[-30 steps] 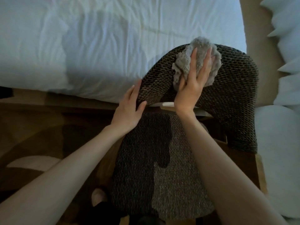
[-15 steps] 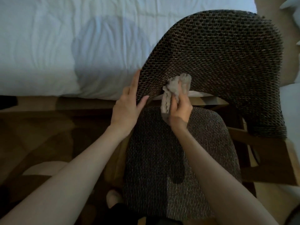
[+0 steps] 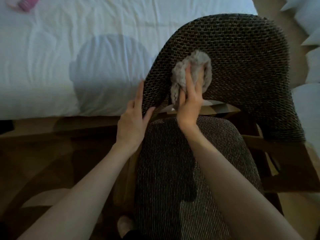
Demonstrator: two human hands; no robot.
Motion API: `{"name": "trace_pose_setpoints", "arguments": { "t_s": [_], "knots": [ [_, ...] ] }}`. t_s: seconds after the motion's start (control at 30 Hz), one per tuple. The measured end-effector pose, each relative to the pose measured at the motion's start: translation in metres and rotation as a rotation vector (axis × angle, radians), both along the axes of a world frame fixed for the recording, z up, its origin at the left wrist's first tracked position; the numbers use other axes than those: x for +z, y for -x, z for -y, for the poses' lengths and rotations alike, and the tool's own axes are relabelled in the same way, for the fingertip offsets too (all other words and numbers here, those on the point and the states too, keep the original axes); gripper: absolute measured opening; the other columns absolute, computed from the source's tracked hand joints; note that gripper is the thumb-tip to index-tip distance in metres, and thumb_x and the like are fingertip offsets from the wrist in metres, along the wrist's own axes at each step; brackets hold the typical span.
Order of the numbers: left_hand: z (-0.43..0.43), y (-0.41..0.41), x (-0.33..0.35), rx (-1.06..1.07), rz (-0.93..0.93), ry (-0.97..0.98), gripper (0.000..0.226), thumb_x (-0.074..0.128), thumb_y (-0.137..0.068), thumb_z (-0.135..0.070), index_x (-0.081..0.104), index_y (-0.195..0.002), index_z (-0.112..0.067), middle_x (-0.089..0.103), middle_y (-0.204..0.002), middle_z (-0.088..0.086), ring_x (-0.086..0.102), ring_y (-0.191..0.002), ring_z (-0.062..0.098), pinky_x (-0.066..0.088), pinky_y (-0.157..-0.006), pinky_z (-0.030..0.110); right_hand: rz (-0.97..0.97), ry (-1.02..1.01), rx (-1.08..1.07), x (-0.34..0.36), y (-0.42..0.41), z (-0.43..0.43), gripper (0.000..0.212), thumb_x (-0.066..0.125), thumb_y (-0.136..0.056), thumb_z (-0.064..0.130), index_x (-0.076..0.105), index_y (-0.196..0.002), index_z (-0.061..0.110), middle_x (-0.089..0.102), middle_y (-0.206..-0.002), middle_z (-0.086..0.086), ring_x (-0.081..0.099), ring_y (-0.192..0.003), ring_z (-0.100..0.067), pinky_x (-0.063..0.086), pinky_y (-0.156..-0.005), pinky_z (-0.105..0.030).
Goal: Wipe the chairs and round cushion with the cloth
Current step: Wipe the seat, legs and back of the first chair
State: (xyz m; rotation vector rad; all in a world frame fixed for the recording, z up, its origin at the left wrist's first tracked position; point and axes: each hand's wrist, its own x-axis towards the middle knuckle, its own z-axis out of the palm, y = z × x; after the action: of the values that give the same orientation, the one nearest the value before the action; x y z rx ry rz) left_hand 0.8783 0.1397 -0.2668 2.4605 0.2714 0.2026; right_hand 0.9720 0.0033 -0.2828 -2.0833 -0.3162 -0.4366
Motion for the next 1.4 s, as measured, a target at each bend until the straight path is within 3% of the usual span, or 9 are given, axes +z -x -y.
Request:
{"name": "trace_pose_setpoints", "arguments": {
  "t_s": [0.13, 0.27, 0.37, 0.5, 0.67, 0.8, 1.03, 1.2, 1.4],
  "knots": [
    [0.000, 0.000, 0.002, -0.013, 0.005, 0.006, 0.069, 0.041, -0.098, -0.046, 0.000, -0.152, -0.033, 0.044, -0.142, 0.011, 0.055, -0.116, 0.032, 0.048, -0.089, 0.046, -0.114, 0.095, 0.036, -0.038, 0.026, 0.012, 0.046, 0.054, -0.094, 0.002, 0.047, -0.140, 0.007, 0.035, -0.149, -0.022, 0.033, -0.140, -0.033, 0.021, -0.117, -0.019],
    [-0.003, -0.001, 0.002, -0.019, 0.000, 0.045, 0.064, 0.035, -0.099, -0.048, 0.000, -0.151, -0.038, 0.040, -0.148, 0.005, 0.050, -0.123, 0.029, 0.047, -0.092, 0.045, -0.269, 0.062, 0.028, -0.037, 0.044, 0.018, 0.049, 0.054, -0.095, 0.001, 0.042, -0.142, 0.004, 0.038, -0.147, -0.022, 0.033, -0.139, -0.020, 0.034, -0.112, -0.033],
    [-0.008, -0.001, -0.003, -0.031, -0.015, 0.101, 0.059, 0.030, -0.099, -0.051, -0.003, -0.147, -0.048, 0.035, -0.152, -0.004, 0.045, -0.129, 0.023, 0.046, -0.093, 0.044, -0.064, -0.092, -0.045, -0.004, 0.039, 0.012, 0.046, 0.052, -0.095, 0.001, 0.044, -0.140, 0.001, 0.043, -0.145, -0.019, 0.039, -0.136, -0.014, 0.031, -0.110, -0.015],
    [-0.010, -0.005, -0.006, -0.002, -0.030, 0.167, 0.051, 0.023, -0.099, -0.054, -0.003, -0.144, -0.056, 0.033, -0.152, -0.014, 0.043, -0.132, 0.016, 0.044, -0.092, 0.040, 0.187, -0.077, -0.002, 0.032, -0.003, -0.009, 0.047, 0.050, -0.096, 0.003, 0.044, -0.142, 0.007, 0.030, -0.152, -0.023, 0.025, -0.144, -0.031, 0.025, -0.117, -0.026],
    [-0.013, -0.005, -0.009, 0.037, -0.045, 0.263, 0.051, 0.022, -0.098, -0.058, 0.008, -0.146, -0.052, 0.024, -0.143, -0.032, 0.033, -0.132, 0.000, 0.034, -0.095, 0.027, 0.119, -0.050, 0.057, 0.004, 0.006, -0.017, 0.043, 0.045, -0.097, 0.004, 0.045, -0.140, 0.003, 0.019, -0.151, -0.008, 0.012, -0.145, -0.015, 0.023, -0.119, -0.040],
    [-0.016, -0.006, -0.012, 0.066, -0.073, 0.322, 0.049, 0.022, -0.097, -0.059, 0.014, -0.145, -0.053, 0.027, -0.148, -0.029, 0.028, -0.119, -0.013, 0.029, -0.096, 0.023, -0.059, -0.025, 0.061, -0.033, 0.029, -0.010, 0.047, 0.050, -0.093, -0.008, 0.044, -0.139, 0.002, 0.032, -0.149, -0.025, 0.028, -0.142, -0.031, 0.027, -0.117, -0.042],
    [-0.015, -0.006, -0.010, 0.083, -0.078, 0.347, 0.049, 0.024, -0.097, -0.056, 0.021, -0.146, -0.047, 0.035, -0.149, -0.020, 0.038, -0.135, 0.009, 0.034, -0.109, 0.038, -0.134, -0.113, 0.027, -0.027, 0.064, 0.001, 0.046, 0.056, -0.091, -0.007, 0.049, -0.136, 0.000, 0.047, -0.143, -0.017, 0.039, -0.133, 0.001, 0.035, -0.109, -0.017],
    [-0.015, -0.008, -0.007, 0.082, -0.097, 0.325, 0.053, 0.021, -0.094, -0.060, 0.023, -0.145, -0.047, 0.044, -0.146, -0.010, 0.046, -0.131, 0.022, 0.040, -0.103, 0.048, -0.070, -0.242, 0.134, 0.005, 0.059, -0.036, 0.050, 0.055, -0.093, -0.002, 0.047, -0.140, 0.010, 0.035, -0.152, -0.018, 0.025, -0.145, -0.023, 0.025, -0.117, -0.025],
    [-0.013, -0.008, -0.009, 0.079, -0.073, 0.326, 0.046, 0.023, -0.100, -0.052, 0.021, -0.146, -0.047, 0.043, -0.146, -0.010, 0.047, -0.129, 0.022, 0.041, -0.102, 0.042, -0.176, -0.239, 0.000, -0.008, 0.071, -0.046, 0.048, 0.051, -0.092, -0.001, 0.050, -0.139, 0.012, 0.040, -0.149, -0.014, 0.035, -0.141, -0.018, 0.031, -0.113, -0.021]
  ]
}}
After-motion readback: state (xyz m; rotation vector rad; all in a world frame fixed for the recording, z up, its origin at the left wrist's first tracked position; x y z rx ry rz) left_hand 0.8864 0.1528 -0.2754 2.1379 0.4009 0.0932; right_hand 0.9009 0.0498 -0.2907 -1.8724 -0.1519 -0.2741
